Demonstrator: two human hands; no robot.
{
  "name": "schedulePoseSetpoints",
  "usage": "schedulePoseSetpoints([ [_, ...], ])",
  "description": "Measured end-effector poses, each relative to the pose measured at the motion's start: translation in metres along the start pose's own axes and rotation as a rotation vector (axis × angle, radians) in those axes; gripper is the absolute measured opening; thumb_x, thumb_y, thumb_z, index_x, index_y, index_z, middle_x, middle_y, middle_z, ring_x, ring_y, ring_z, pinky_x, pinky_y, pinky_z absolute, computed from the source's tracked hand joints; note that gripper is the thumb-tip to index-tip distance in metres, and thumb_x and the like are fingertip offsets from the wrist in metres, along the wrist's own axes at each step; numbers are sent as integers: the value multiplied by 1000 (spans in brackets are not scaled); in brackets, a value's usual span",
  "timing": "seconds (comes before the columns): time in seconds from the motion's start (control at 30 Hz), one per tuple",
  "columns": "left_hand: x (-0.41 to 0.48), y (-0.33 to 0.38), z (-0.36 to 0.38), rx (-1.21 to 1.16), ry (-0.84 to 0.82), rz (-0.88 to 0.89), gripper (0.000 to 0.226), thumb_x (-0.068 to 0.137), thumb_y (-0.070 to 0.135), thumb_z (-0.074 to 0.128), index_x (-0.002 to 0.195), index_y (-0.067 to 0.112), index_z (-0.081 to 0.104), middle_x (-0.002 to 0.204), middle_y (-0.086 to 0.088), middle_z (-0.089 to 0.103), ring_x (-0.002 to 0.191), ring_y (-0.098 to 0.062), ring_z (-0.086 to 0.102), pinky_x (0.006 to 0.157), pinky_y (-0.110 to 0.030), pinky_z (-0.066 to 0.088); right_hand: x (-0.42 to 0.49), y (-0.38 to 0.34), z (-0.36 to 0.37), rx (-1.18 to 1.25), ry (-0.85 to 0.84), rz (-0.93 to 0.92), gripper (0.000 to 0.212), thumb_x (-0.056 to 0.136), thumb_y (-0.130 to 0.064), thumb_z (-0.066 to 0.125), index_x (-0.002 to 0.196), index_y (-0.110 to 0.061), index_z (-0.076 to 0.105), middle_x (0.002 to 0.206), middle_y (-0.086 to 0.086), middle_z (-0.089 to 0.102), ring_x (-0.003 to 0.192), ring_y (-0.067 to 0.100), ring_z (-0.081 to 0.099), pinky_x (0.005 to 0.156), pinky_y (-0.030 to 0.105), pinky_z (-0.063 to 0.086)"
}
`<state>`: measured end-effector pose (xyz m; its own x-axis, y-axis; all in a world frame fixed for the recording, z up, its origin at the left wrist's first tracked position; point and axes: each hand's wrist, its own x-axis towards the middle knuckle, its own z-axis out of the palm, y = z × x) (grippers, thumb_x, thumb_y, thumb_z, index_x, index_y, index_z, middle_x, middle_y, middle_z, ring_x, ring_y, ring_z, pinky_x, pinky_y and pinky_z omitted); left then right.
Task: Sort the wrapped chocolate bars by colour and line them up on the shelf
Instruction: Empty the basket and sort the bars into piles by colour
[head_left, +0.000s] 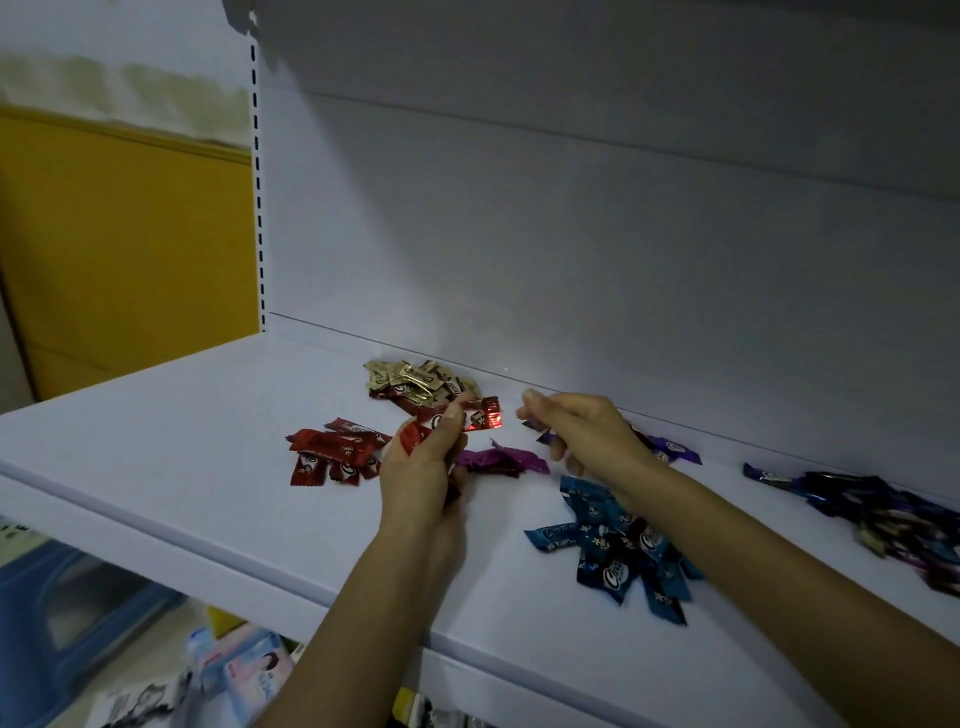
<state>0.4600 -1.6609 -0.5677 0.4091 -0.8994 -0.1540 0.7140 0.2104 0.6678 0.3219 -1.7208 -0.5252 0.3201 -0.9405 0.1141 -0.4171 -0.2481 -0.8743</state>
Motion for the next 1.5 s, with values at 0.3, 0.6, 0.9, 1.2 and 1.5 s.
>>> schedulePoseSetpoints([
  [0.3,5,28,-24,676,-34,540,10,87,38,65,92,32,59,87,10,65,76,-8,60,57,-22,49,7,-23,26,267,-166,27,9,91,-15,61,90,-10,68,71,0,71,49,6,55,43,18,39],
  [0.6,-3,114,-96,883,44,453,6,90,11,64,90,17,66,83,-1,68,78,-10,65,64,-20,48,46,-40,112,-5,-120,-85,7,83,-20,72,77,-18,70,66,-5,67,46,2,53,41,13,38],
  [0.9,19,106,-100,1104,40,500,13,82,26,74,92,18,71,89,3,72,83,-12,66,65,-16,50,35,-41,112,-327,51,-264,15,85,-32,65,74,-23,67,71,-13,62,72,12,59,62,25,45],
  [1.2,18,45,-27,1603,-185,946,43,90,33,63,130,19,58,144,0,49,135,-21,38,109,-38,29,-30,-8,32,-871,66,-507,40,88,-44,57,124,-27,59,135,-7,48,124,14,40,100,29,27],
  [1.5,-27,-132,114,1625,-886,712,67,94,32,54,151,18,22,161,-1,16,148,-17,10,118,-32,13,-121,103,-168,-834,414,-67,33,86,-35,66,114,-19,66,120,-1,58,113,19,52,96,31,39],
])
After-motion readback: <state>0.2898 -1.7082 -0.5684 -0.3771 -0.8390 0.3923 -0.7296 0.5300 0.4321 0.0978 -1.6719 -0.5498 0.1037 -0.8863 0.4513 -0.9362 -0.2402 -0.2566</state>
